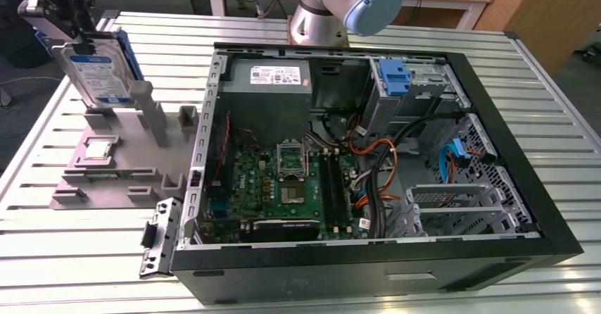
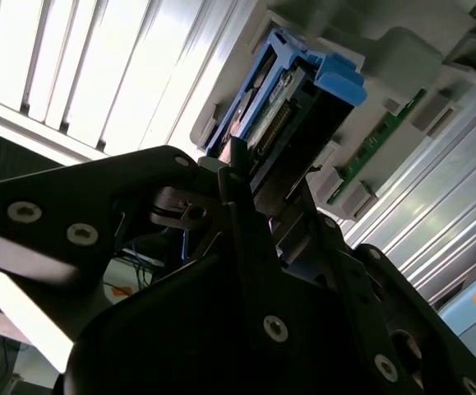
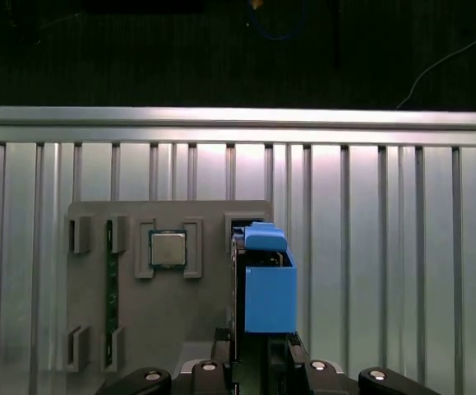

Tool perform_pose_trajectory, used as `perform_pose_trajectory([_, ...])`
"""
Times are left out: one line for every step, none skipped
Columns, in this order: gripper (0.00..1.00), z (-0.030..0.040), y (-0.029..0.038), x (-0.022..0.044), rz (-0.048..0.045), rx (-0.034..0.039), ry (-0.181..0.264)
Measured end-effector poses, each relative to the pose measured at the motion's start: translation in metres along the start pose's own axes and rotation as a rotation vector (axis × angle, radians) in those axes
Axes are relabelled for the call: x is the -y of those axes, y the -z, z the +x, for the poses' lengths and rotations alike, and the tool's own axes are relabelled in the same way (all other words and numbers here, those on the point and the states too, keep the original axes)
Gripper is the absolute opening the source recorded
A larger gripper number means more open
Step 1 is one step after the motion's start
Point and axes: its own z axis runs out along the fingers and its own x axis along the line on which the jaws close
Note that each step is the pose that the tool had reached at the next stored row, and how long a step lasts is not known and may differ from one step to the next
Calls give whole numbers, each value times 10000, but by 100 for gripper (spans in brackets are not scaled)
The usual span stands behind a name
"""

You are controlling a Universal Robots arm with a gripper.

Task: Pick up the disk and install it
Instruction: 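Pick up the disk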

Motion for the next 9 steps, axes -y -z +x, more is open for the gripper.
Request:
perform_pose_trajectory([35,0,13,0,1,2,0])
perform_pose_trajectory([35,-1,26,-1,1,3,0])
perform_pose_trajectory([35,-1,39,-1,1,4,1])
perform_pose_trajectory([35,-1,51,-1,1,5,0])
perform_pose_trajectory([35,-1,64,-1,0,5,0])
perform_pose_trajectory([35,-2,77,-1,0,5,0])
perform_pose_trajectory([35,-2,91,-2,0,5,0])
perform_pose_trajectory([35,-2,104,-2,1,5,0])
perform_pose_trajectory([35,-3,118,-2,1,5,-1])
